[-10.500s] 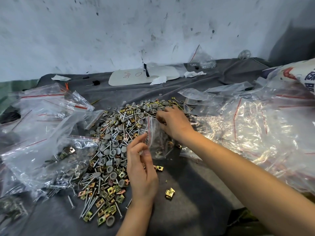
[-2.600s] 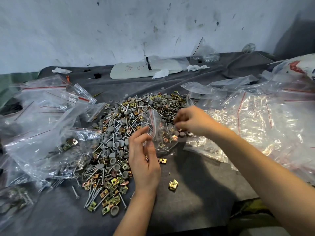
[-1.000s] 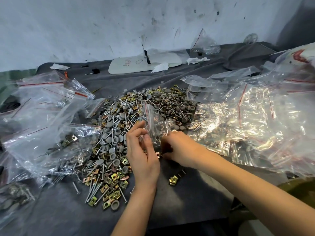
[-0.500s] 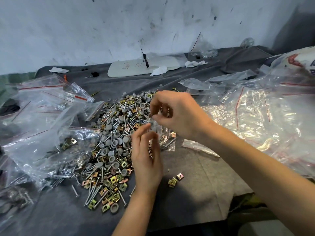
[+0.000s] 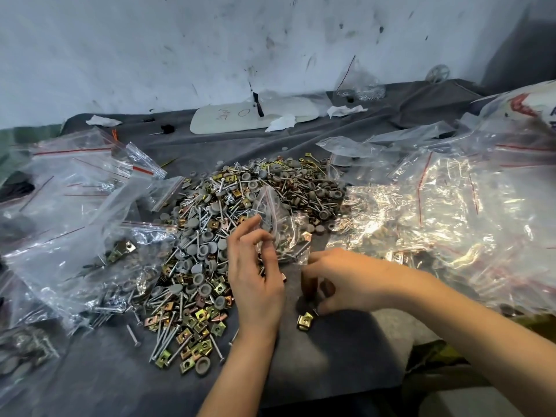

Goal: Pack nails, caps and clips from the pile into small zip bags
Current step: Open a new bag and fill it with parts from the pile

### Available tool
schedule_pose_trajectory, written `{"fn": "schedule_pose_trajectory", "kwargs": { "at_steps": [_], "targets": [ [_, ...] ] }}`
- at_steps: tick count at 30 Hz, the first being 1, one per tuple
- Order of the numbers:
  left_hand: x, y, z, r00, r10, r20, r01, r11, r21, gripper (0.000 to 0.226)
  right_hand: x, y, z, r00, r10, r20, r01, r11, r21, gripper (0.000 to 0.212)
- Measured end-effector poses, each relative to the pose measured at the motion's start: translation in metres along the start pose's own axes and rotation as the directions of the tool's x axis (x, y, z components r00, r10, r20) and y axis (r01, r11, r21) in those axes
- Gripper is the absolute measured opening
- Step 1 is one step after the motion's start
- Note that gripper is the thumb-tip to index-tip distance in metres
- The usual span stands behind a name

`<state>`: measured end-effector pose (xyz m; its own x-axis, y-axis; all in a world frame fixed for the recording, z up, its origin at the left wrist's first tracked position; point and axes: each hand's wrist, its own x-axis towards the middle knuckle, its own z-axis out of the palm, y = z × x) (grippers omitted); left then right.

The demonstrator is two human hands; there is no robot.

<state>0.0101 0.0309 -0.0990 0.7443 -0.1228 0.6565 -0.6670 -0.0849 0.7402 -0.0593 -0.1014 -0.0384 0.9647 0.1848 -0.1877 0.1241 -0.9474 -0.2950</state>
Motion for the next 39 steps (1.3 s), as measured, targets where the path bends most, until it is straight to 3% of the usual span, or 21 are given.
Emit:
{"fn": "schedule_pose_trajectory", "kwargs": {
  "at_steps": [4, 8, 11, 17, 19, 21, 22, 23, 24, 27, 30, 32, 34, 37, 38, 39],
  "targets": [
    [0.000, 0.001, -0.001, 1.000, 0.017, 0.002, -0.017, 1.000, -0.001, 0.012, -0.004, -0.002, 0.005, 0.999, 0.033, 0.016, -0.034, 0.998, 0.044, 0.018],
    [0.000, 0.002, -0.001, 1.000, 0.001, 0.001, -0.001, 1.000, 0.006, 0.017, -0.008, -0.004, 0.007, 1.000, 0.026, 0.007, -0.027, 0.998, 0.052, 0.026],
    [0.000, 0.003, -0.001, 1.000, 0.007, -0.004, -0.007, 1.000, 0.007, 0.018, -0.010, -0.003, 0.007, 1.000, 0.005, -0.010, -0.004, 0.995, 0.095, 0.017],
    [0.000, 0.000, -0.001, 1.000, 0.022, -0.003, -0.022, 1.000, 0.005, 0.016, -0.009, 0.003, 0.012, 0.994, 0.012, -0.111, 0.009, 0.982, 0.189, 0.015],
    [0.000, -0.001, -0.001, 0.999, 0.032, 0.001, -0.032, 0.999, 0.007, 0.013, -0.009, 0.002, 0.006, 0.984, 0.040, -0.172, 0.043, 0.890, 0.454, 0.016],
    [0.001, -0.002, 0.000, 0.999, 0.032, 0.006, -0.032, 0.999, 0.013, 0.012, -0.009, -0.005, -0.006, 0.957, 0.093, -0.276, 0.162, 0.615, 0.771, 0.014],
    [0.001, -0.003, 0.000, 0.999, 0.032, 0.007, -0.032, 0.999, 0.022, 0.013, -0.007, -0.009, -0.012, 0.926, 0.140, -0.350, 0.242, 0.490, 0.837, 0.014],
    [0.001, -0.003, 0.000, 0.999, 0.036, 0.010, -0.036, 0.999, 0.028, 0.016, -0.004, -0.012, -0.018, 0.879, 0.194, -0.436, 0.315, 0.451, 0.835, 0.014],
    [0.000, -0.003, 0.000, 0.999, 0.046, 0.017, -0.046, 0.999, 0.028, 0.018, 0.001, -0.017, -0.023, 0.819, 0.235, -0.523, 0.364, 0.491, 0.791, 0.015],
    [0.000, 0.000, 0.000, 0.996, 0.084, 0.038, -0.084, 0.996, 0.005, 0.014, 0.016, -0.029, -0.031, 0.655, 0.220, -0.723, 0.356, 0.754, 0.552, 0.015],
    [0.002, 0.002, 0.001, 0.989, 0.137, 0.046, -0.138, 0.990, 0.023, 0.013, 0.029, -0.031, -0.030, 0.626, 0.066, -0.777, 0.164, 0.963, 0.214, 0.013],
    [0.002, 0.001, 0.000, 0.987, 0.155, 0.040, -0.156, 0.987, 0.031, 0.013, 0.034, -0.028, -0.027, 0.630, 0.028, -0.776, 0.111, 0.986, 0.126, 0.018],
    [0.001, 0.001, 0.000, 0.992, 0.119, 0.033, -0.120, 0.993, 0.007, 0.012, 0.034, -0.025, -0.025, 0.588, 0.074, -0.806, 0.121, 0.976, 0.178, 0.023],
    [0.000, 0.002, 0.000, 0.998, 0.058, 0.016, -0.058, 0.998, -0.020, 0.012, 0.033, -0.008, -0.024, 0.423, 0.282, -0.861, 0.089, 0.933, 0.349, 0.019],
    [0.000, 0.002, 0.000, 0.999, 0.044, 0.012, -0.044, 0.999, -0.027, 0.013, 0.033, 0.002, -0.024, 0.400, 0.351, -0.847, 0.040, 0.916, 0.399, 0.017],
    [0.000, 0.002, 0.000, 0.999, 0.034, 0.011, -0.034, 0.999, -0.027, 0.015, 0.034, 0.014, -0.023, 0.424, 0.407, -0.809, -0.023, 0.898, 0.440, 0.017]
  ]
}}
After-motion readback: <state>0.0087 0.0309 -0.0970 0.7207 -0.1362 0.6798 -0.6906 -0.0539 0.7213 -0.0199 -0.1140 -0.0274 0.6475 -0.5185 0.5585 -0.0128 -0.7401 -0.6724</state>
